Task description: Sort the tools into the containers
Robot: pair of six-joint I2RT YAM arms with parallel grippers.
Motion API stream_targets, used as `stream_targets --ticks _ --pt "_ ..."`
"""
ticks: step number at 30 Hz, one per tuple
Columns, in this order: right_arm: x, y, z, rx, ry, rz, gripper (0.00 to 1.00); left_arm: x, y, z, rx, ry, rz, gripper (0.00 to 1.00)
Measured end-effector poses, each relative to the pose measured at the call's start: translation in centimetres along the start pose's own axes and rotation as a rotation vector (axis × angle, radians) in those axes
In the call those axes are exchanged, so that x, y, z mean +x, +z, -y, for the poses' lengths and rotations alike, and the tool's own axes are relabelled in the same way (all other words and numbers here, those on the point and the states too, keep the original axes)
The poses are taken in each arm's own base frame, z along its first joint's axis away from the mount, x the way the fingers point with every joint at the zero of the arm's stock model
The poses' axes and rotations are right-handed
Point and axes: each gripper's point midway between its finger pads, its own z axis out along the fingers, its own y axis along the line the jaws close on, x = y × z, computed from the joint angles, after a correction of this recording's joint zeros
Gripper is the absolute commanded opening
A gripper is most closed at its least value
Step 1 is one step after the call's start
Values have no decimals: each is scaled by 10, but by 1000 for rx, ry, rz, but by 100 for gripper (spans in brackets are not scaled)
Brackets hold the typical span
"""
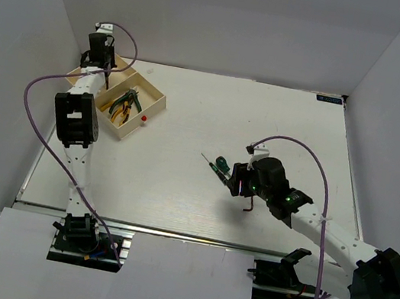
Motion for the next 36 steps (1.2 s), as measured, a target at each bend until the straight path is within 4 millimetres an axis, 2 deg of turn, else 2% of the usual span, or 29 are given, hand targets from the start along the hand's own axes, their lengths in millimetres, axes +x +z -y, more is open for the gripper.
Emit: stream_targets --ticks 3,4,6,7,8,13,16,17,21,24,27,31,33,36 --pt "1 1 0 1 0 -2 63 0 -1 -1 -4 -12 -9 32" --pt "1 1 0 1 0 -2 63 2 -1 -2 -4 -16 -14 43" --pt "1 1 0 1 1 -2 63 7 -1 -3 -7 -32 -31 55" --pt "1 1 0 2 1 -3 63 11 -1 -2 -7 -37 -43 67" --pt "1 1 1 3 1 -2 63 14 -1 -2 -7 -41 -54 72" --pt "-2 -2 5 29 4 11 63 23 0 -1 -13 -69 -79 85" --pt "-7 -6 10 63 20 36 62 21 -2 2 -4 -92 -79 92" --pt "-8 -8 12 80 30 43 62 19 -3 2 -2 -99 -77 98" --pt "-2 -13 27 169 77 31 62 7 -25 10 26 -147 -81 98" --pt "12 -18 39 242 113 -16 61 -13 -64 19 71 -218 -72 98" --pt "24 -23 49 305 154 -56 61 -41 -121 35 130 -276 -25 98" --pt "35 -26 57 351 198 -90 60 -77 -192 76 260 -298 52 98" --pt "42 -24 60 363 218 -105 58 -78 -227 102 338 -293 61 98" --pt "59 -22 63 377 230 -148 57 -56 -267 139 440 -267 27 98"
